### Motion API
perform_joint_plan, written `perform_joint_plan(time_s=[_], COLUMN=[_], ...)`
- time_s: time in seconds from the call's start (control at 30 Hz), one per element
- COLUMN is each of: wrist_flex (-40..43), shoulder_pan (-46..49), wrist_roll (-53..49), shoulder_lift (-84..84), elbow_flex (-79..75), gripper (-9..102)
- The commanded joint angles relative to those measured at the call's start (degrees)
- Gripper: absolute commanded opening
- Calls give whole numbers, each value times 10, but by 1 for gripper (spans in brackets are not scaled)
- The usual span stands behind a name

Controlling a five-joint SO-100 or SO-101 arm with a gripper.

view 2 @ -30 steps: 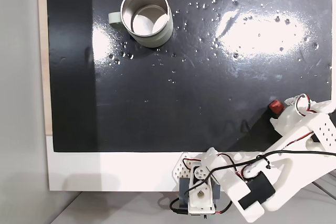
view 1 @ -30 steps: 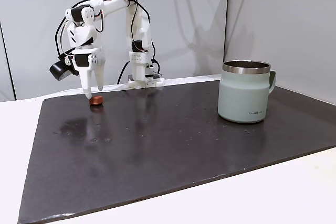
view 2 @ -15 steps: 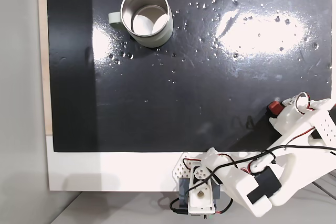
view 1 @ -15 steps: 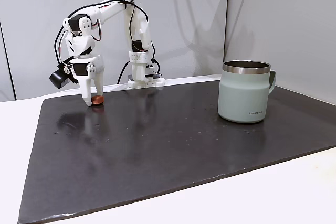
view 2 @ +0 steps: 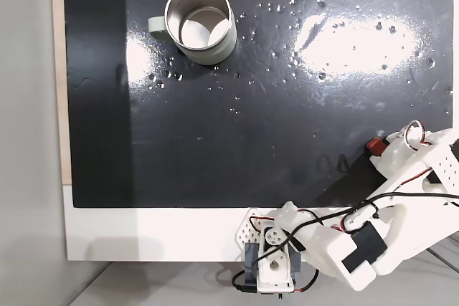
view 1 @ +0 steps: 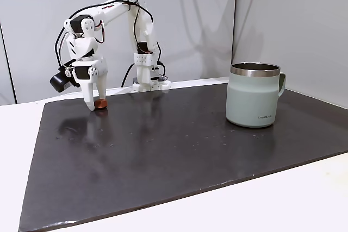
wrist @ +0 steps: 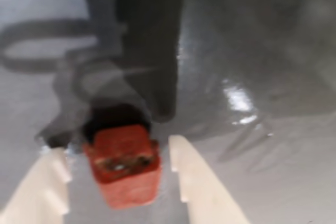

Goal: Grasp a cube and put it in the cup.

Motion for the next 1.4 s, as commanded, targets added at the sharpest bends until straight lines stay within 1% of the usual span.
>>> perform_joint_plan(time_s=[0.0,0.2,0.47,0.97,1.17,1.37], wrist_flex=[6,6,22,179,215,232], shoulder_pan=[-8,-9,-16,-127,-166,-181], wrist_roll=[11,14,14,58,61,62], shoulder_lift=[-4,-2,33,272,368,377], elbow_flex=[-25,-28,-32,-117,-143,-168], gripper=[11,2,2,1,1,1])
